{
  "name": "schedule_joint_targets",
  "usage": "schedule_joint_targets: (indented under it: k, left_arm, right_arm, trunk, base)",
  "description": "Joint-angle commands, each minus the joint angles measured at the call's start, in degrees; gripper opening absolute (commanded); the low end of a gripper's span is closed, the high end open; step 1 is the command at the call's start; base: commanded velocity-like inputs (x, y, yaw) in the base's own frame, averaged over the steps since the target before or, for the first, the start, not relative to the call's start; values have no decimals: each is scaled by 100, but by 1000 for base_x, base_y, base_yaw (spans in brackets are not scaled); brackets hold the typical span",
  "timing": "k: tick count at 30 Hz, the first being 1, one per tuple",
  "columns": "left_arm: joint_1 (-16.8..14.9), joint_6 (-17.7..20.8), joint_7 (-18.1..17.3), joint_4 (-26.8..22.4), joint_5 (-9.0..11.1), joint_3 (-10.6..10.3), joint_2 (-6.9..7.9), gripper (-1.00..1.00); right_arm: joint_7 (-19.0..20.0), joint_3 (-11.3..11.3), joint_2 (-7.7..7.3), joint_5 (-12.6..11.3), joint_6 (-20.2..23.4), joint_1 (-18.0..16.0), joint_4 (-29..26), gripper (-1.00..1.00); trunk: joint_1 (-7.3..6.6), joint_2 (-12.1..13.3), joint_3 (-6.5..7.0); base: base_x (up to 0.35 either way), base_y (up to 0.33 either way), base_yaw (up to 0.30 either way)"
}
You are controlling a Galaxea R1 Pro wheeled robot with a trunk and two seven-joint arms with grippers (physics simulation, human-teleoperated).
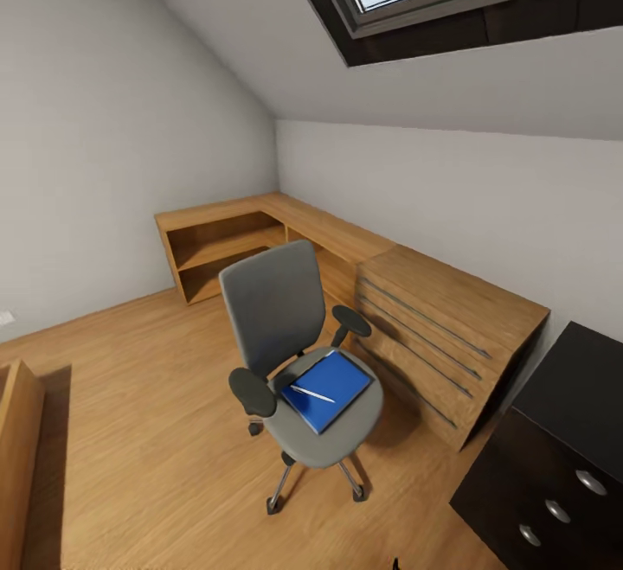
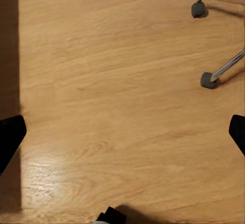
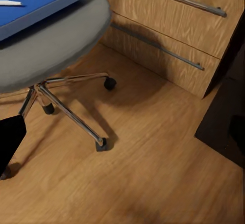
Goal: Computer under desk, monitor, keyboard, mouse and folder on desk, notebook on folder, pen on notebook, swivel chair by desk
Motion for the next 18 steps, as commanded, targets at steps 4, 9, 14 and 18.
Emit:
schedule_joint_targets:
  k: [4, 9, 14, 18]
  left_arm:
    - [-90, 1057, 43, 269, 42, 815, 21, 100]
    - [-1294, 2563, 24, 968, 73, 1779, 27, 100]
    - [-2450, 3209, -240, 755, -12, 2247, 66, 100]
    - [-2673, 3227, -269, -954, -894, 2397, 817, 100]
  right_arm:
    - [-92, -17, -5, 59, 457, -22, -486, 100]
    - [-126, -13, -121, 48, 2991, -803, -1717, 100]
    - [-96, -13, -184, 26, 5906, -2713, -2150, 100]
    - [-16, -16, -193, 7, 6800, -3227, -2171, 100]
  trunk:
    - [1, -5, -7]
    - [1, -5, -7]
    - [1, -5, -7]
    - [1, -5, -7]
  base:
    - [0, 0, 22]
    - [0, 0, 2]
    - [0, 0, 0]
    - [0, 0, 0]
